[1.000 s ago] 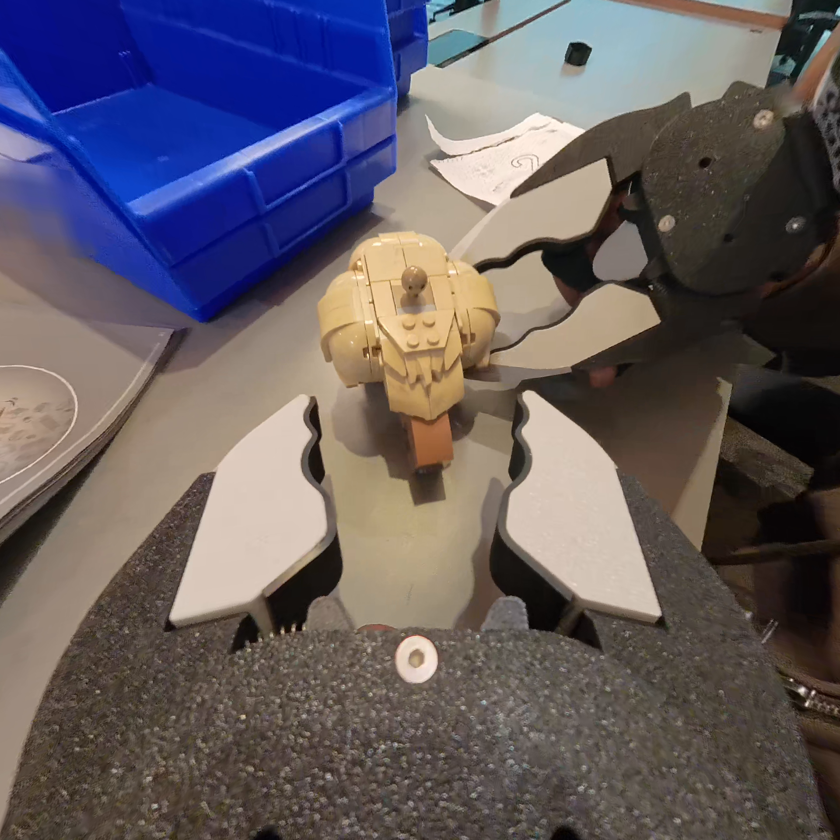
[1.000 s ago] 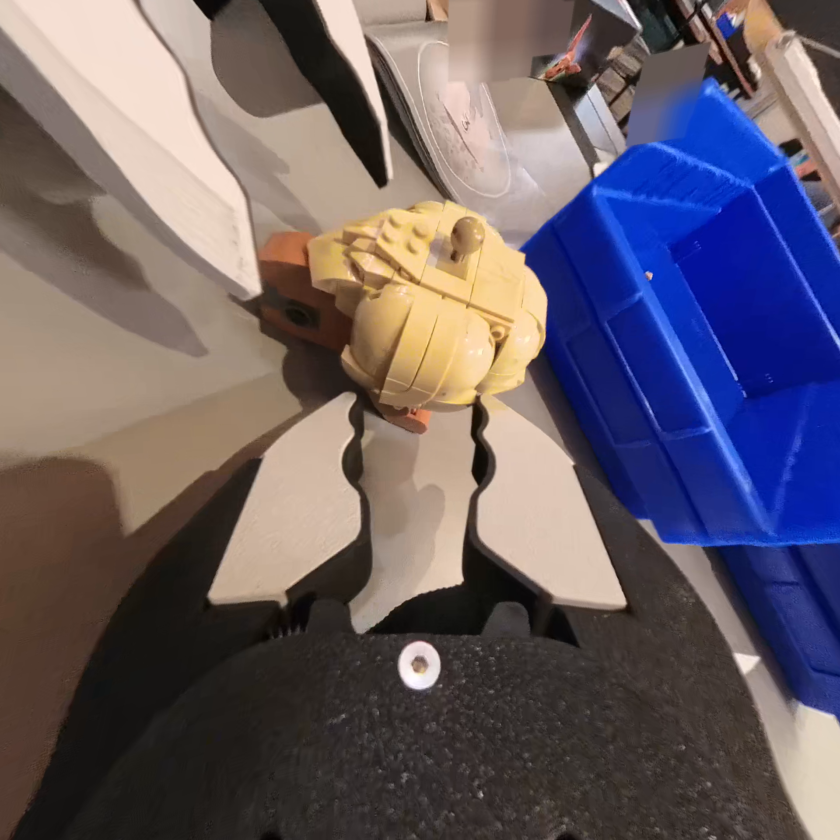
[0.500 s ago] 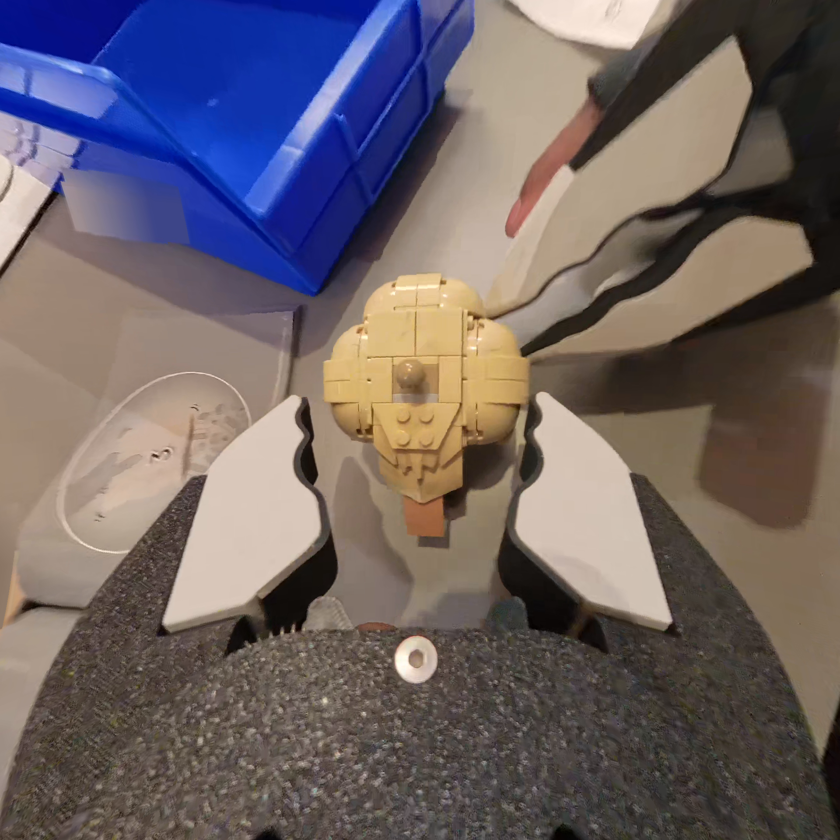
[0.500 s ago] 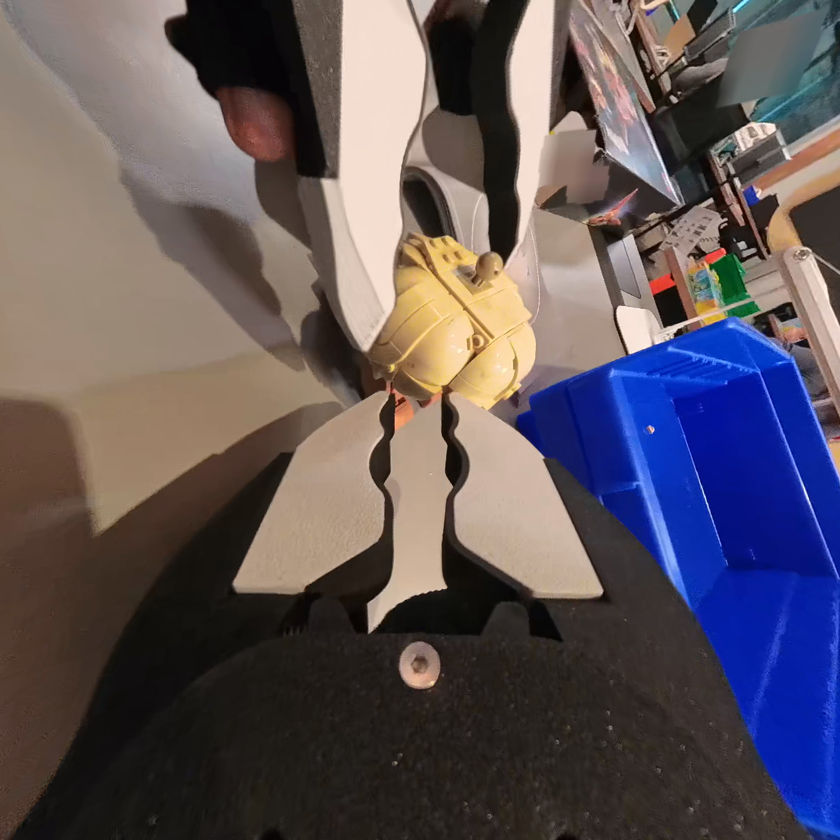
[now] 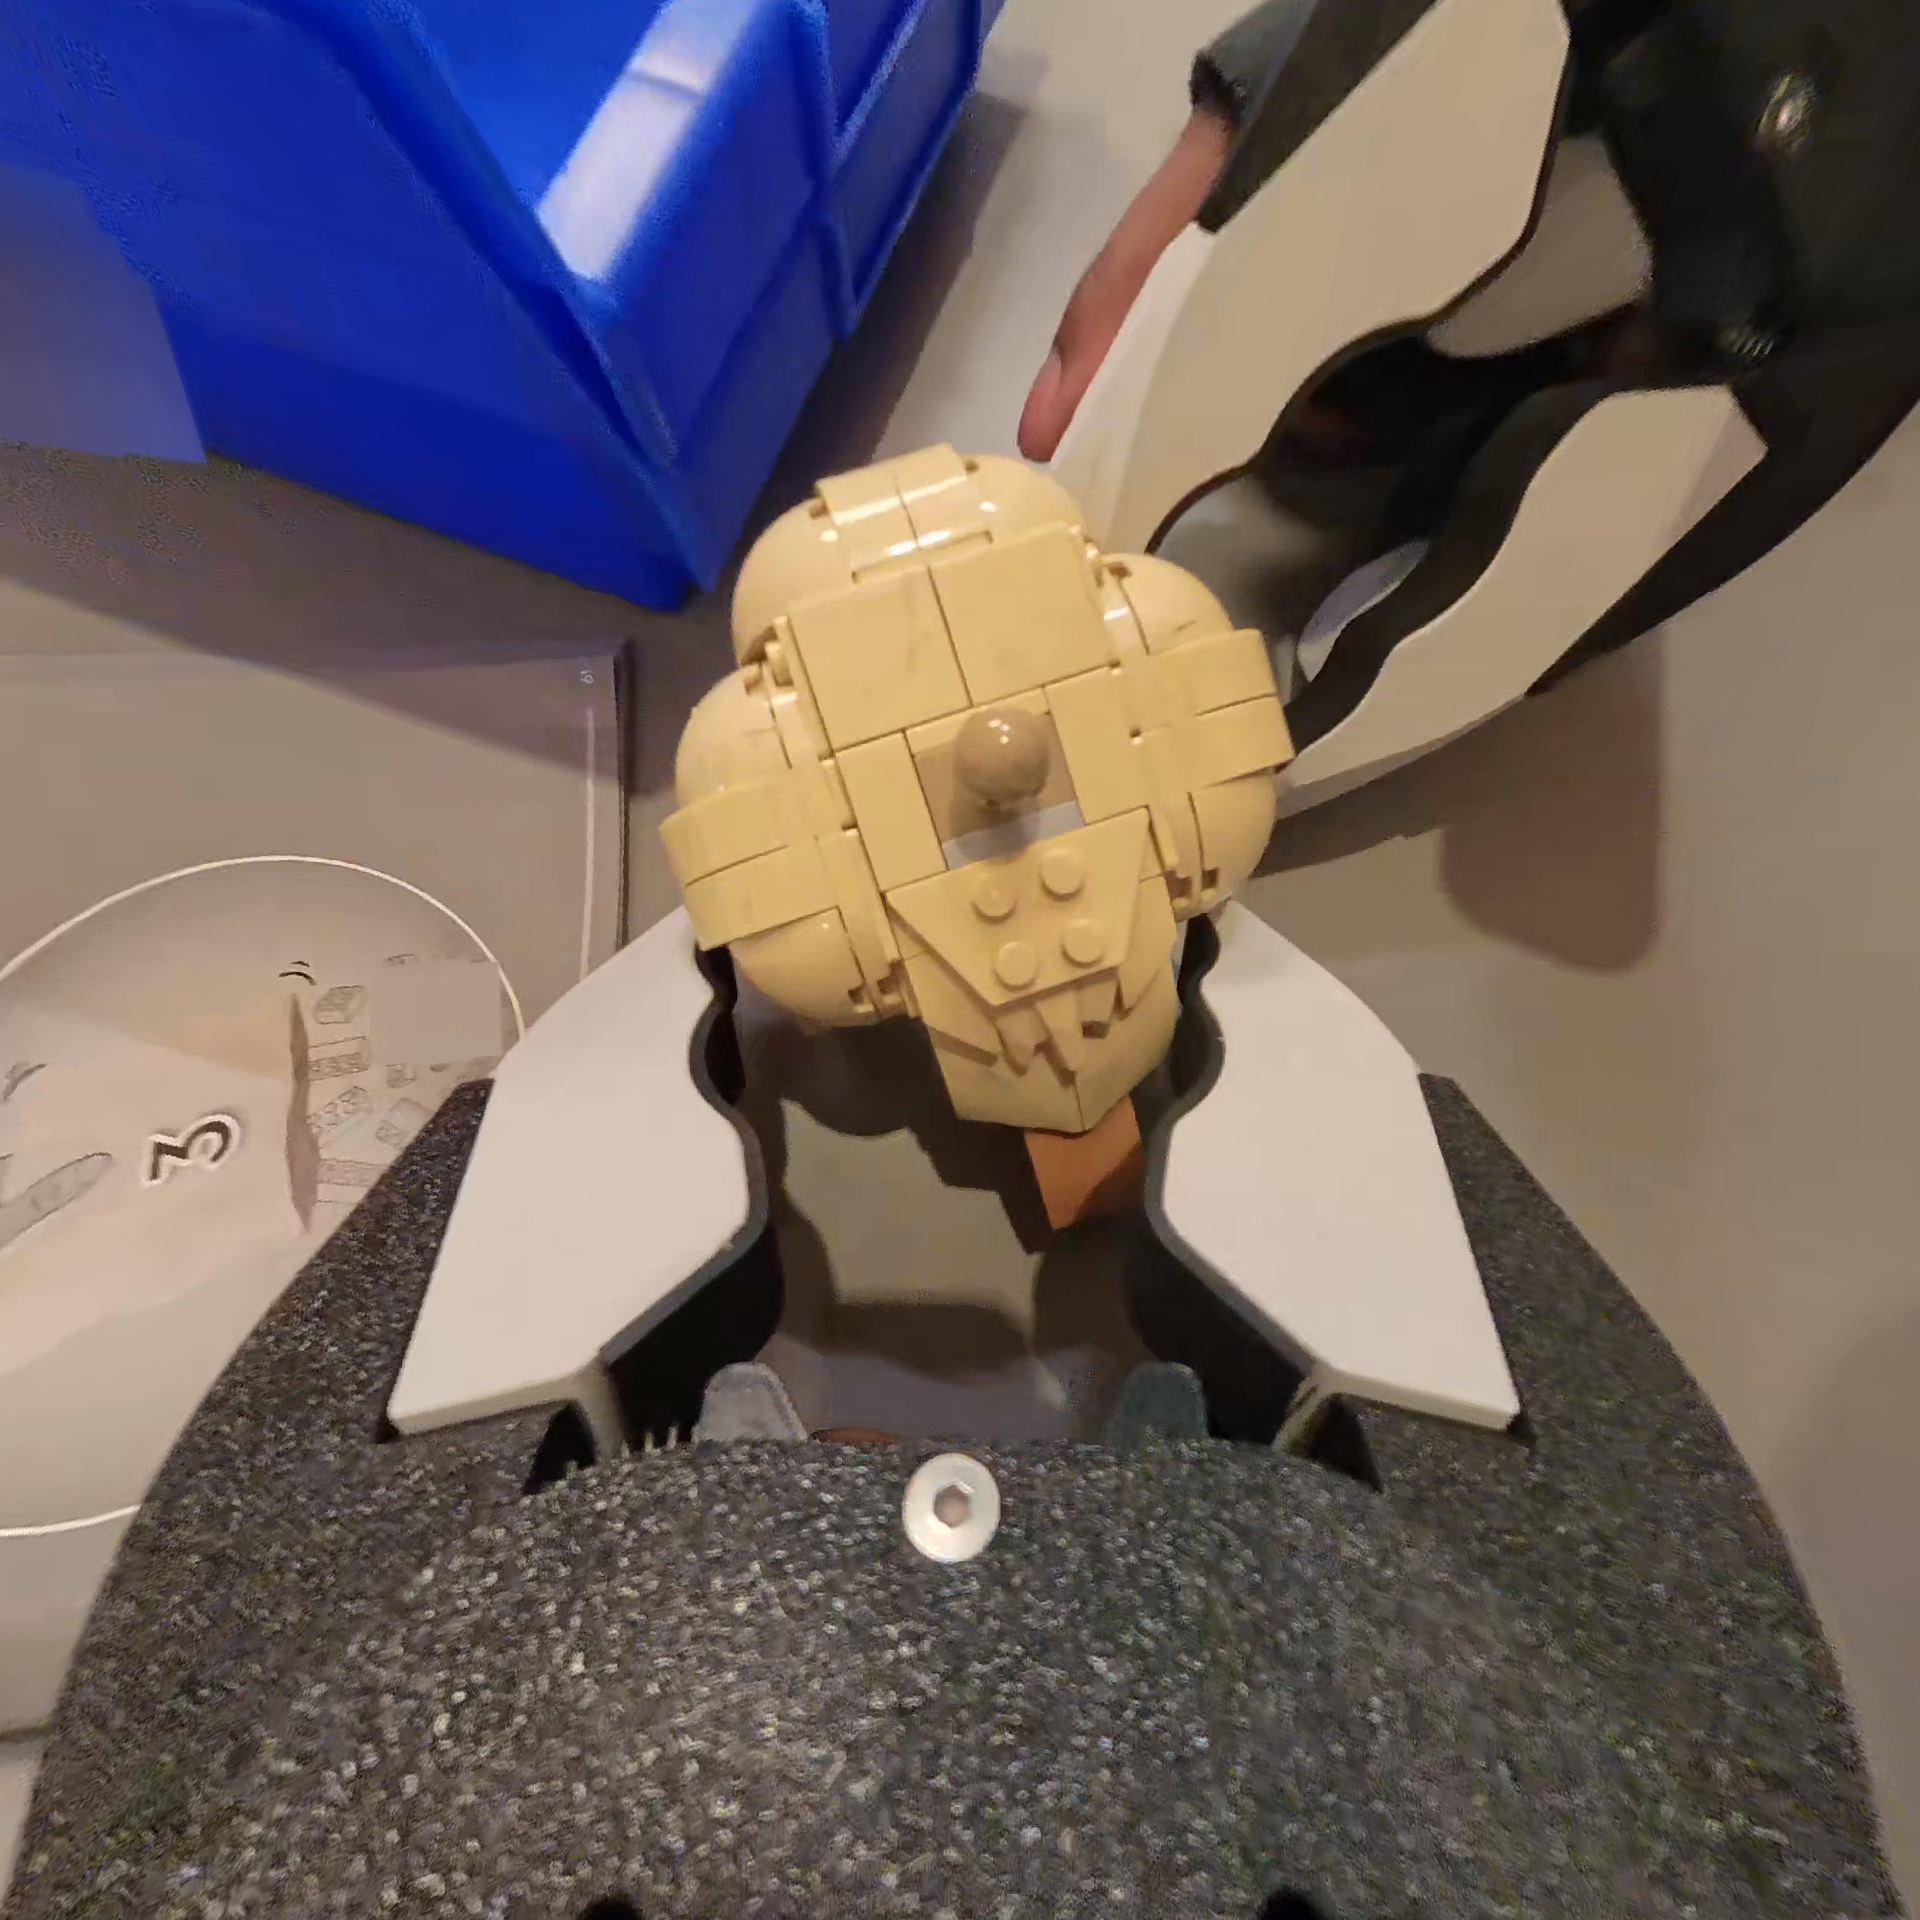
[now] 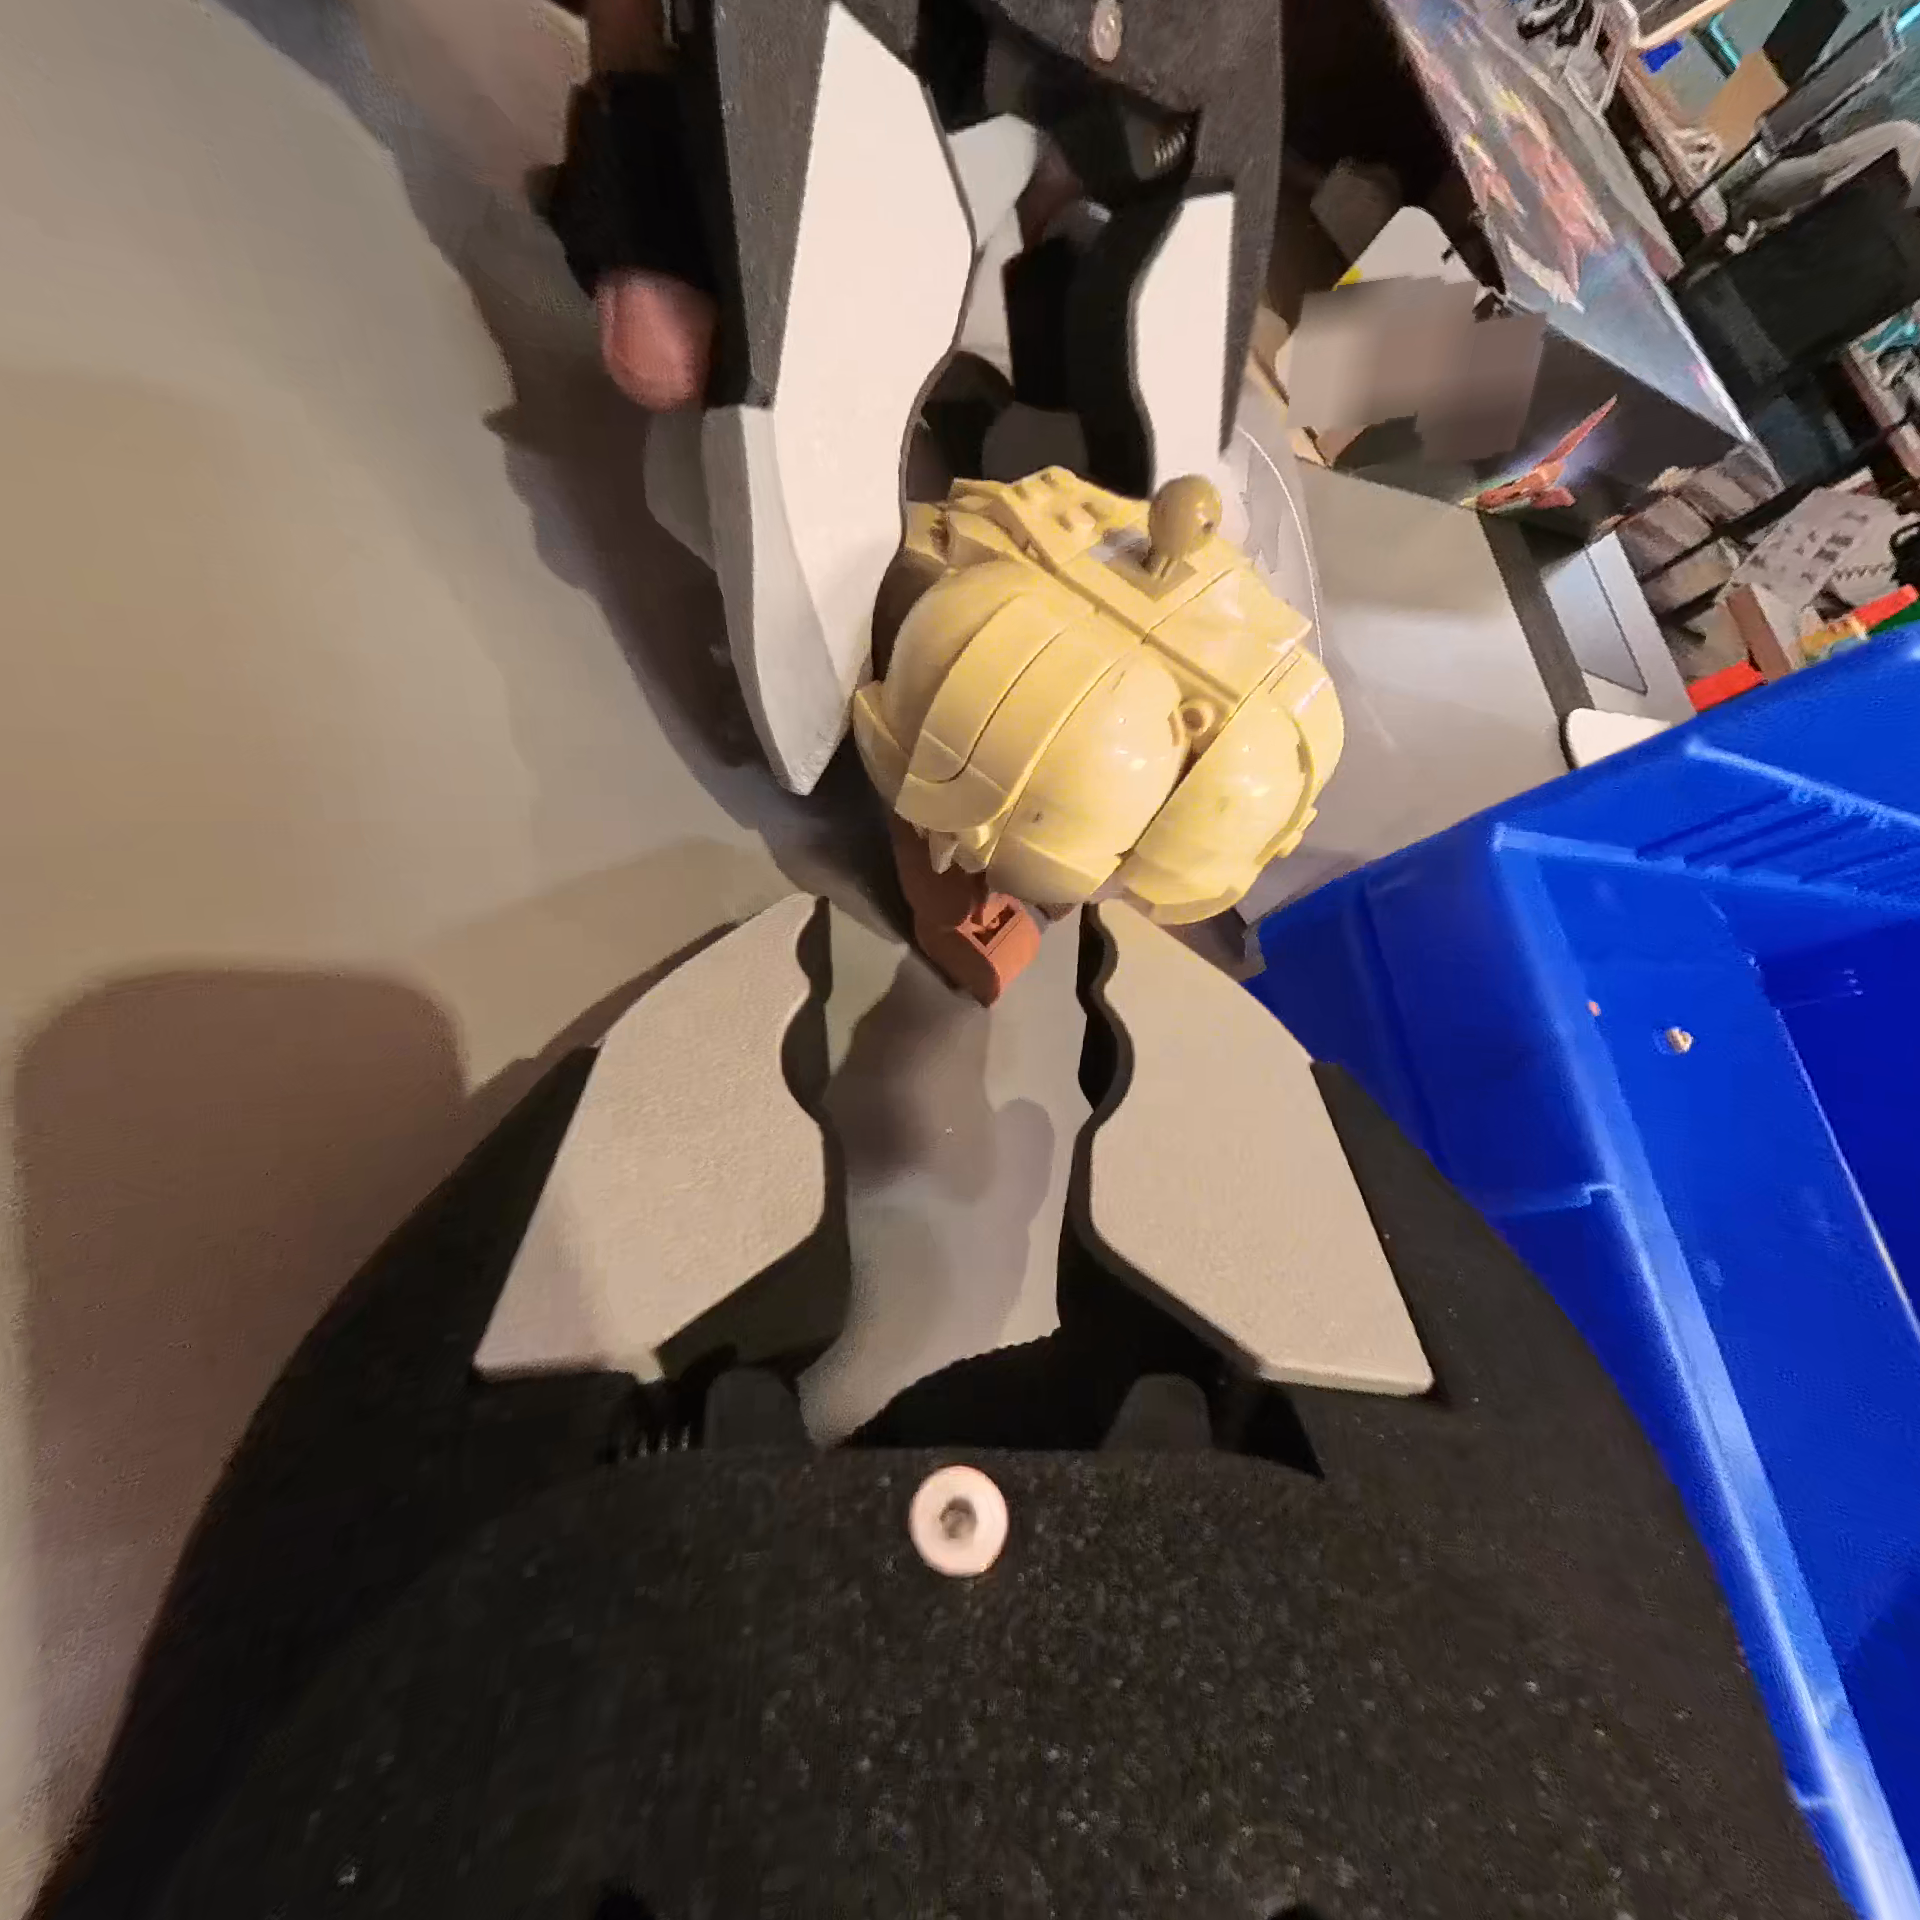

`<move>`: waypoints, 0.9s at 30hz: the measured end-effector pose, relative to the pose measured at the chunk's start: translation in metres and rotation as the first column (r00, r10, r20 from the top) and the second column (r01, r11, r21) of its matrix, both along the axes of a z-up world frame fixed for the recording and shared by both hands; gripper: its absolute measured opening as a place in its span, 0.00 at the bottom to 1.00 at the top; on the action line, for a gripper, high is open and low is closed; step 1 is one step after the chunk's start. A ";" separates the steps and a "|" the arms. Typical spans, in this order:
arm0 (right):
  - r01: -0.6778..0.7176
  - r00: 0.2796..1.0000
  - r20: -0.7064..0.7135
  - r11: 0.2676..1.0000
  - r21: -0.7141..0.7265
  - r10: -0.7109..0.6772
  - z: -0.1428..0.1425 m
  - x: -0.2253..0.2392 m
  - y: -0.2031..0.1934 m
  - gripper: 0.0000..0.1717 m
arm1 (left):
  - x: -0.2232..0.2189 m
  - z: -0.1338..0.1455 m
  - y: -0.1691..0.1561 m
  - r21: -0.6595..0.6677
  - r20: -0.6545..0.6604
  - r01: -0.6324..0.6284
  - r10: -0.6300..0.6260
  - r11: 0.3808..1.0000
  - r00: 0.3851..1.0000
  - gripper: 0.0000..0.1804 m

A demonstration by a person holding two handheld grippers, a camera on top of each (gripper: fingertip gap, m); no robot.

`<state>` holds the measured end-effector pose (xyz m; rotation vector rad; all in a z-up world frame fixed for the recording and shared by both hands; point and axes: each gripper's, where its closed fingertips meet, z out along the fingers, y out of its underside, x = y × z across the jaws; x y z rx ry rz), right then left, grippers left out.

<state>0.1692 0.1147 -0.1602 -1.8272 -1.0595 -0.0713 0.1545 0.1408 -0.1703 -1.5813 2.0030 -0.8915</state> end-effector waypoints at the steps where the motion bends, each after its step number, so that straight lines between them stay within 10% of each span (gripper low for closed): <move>1: 0.010 1.000 -0.005 1.000 0.000 -0.010 0.000 0.001 0.001 0.27 | 0.002 0.000 -0.001 -0.046 -0.001 -0.017 0.017 0.999 1.000 0.45; 14: 0.084 0.996 -0.021 0.992 0.090 -0.082 0.011 0.020 -0.007 0.25 | 0.015 0.019 -0.022 -0.660 -0.006 -0.093 0.119 0.745 0.993 0.20; 27: 0.079 0.997 -0.009 0.991 0.106 -0.079 0.012 0.016 -0.010 0.13 | 0.013 0.019 -0.026 -0.756 -0.062 -0.152 0.162 0.637 0.985 0.19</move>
